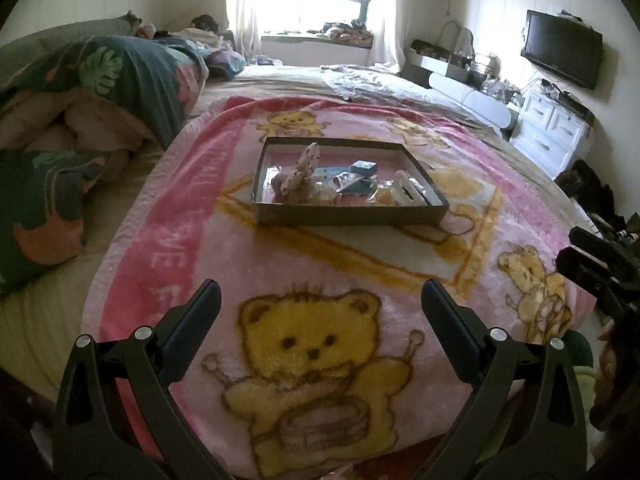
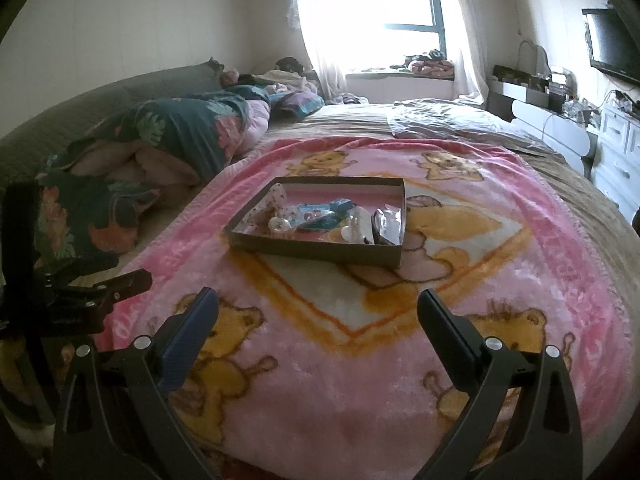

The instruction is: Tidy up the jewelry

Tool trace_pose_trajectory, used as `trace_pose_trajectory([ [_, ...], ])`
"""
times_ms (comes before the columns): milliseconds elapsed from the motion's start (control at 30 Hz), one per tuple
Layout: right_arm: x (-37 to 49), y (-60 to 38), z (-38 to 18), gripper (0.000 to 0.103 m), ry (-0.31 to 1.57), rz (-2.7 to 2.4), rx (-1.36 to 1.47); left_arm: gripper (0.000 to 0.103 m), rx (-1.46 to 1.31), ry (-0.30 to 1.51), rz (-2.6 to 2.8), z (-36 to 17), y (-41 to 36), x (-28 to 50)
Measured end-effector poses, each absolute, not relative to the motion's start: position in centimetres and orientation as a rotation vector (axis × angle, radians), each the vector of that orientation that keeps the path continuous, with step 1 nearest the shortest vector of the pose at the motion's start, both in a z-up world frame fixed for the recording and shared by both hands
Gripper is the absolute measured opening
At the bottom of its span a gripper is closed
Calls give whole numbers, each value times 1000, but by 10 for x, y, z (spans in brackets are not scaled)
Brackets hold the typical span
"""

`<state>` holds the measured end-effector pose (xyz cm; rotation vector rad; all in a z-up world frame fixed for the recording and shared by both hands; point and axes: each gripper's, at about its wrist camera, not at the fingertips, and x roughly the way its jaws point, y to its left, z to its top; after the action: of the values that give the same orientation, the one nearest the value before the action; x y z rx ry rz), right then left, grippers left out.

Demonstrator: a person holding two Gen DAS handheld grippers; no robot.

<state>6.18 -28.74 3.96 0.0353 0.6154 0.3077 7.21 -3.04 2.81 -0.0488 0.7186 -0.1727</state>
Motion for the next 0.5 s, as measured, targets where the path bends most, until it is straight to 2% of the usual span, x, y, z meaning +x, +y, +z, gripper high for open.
trace_pose_trajectory([
  [500, 41, -292, 25, 99, 533, 305, 24, 94, -55, 692, -209, 12, -34, 59],
])
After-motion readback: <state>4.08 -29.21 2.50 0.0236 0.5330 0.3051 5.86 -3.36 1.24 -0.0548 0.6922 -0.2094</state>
